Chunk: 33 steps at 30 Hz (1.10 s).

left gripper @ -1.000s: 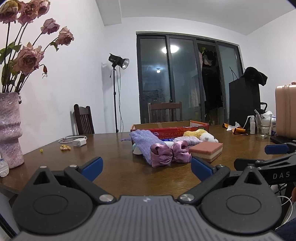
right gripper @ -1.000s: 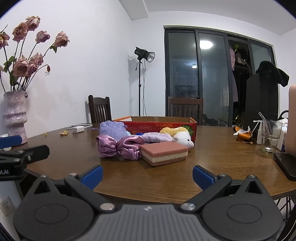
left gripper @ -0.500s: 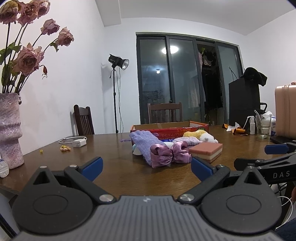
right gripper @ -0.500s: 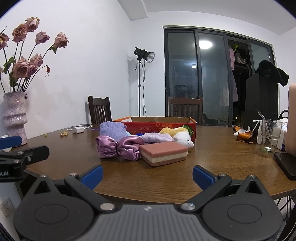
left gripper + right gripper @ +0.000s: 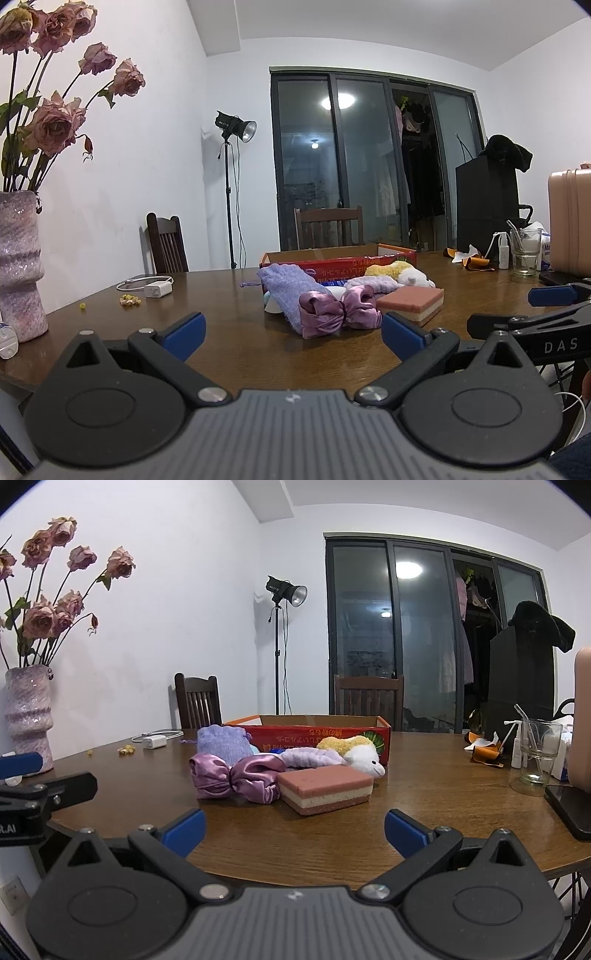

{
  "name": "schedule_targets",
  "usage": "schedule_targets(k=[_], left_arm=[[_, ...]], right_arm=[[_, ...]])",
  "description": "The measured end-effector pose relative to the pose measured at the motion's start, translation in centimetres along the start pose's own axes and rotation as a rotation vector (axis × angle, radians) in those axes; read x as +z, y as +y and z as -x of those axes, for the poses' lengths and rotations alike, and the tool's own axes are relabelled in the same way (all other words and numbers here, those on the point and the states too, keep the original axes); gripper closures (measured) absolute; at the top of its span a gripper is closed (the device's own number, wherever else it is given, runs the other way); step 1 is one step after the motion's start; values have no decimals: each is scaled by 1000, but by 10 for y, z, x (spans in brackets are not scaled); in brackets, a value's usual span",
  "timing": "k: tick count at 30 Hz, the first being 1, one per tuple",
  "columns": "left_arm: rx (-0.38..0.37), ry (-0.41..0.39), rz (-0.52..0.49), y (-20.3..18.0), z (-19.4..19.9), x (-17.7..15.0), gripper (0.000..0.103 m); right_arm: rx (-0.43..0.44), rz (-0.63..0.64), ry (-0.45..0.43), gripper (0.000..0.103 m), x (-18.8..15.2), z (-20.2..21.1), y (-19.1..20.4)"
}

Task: Organize soft objects
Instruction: 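Reach the right tool to the yellow-and-white plush toy and grasp it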

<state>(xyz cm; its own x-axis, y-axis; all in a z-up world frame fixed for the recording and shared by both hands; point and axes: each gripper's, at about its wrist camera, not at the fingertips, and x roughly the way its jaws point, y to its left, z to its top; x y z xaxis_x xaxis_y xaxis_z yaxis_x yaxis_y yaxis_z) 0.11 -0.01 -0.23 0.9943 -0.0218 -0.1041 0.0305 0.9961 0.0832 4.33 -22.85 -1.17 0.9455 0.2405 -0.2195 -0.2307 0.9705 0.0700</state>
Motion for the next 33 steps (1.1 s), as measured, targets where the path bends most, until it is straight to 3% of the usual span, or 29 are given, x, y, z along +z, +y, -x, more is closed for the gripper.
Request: schedule_targets(k=[9,13,19,24,26,29,33], left_arm=[[-15,9,7,-8,-15,2,0],[-46,42,49,-2,-42,11,0],[-25,72,127,14,-90,31,1],[-59,109,188,26,-137,57,14],[-120,129,204,23,-161,71,27],[-210,185,225,12,-205,89,36],[-252,271,161,-19,-270,100,40]], right_arm=[[11,-37,23,0,3,-13,-6],[39,-69,8,0,12,-27,-16],[85,-88,27,0,34,-69,-30],[126,-139,64,2,65,-121,-52],[109,-138,75,13,72,-141,-58],[86,-136,112,18,81,-177,-72],[36,-154,191,27,91,-226,-96]])
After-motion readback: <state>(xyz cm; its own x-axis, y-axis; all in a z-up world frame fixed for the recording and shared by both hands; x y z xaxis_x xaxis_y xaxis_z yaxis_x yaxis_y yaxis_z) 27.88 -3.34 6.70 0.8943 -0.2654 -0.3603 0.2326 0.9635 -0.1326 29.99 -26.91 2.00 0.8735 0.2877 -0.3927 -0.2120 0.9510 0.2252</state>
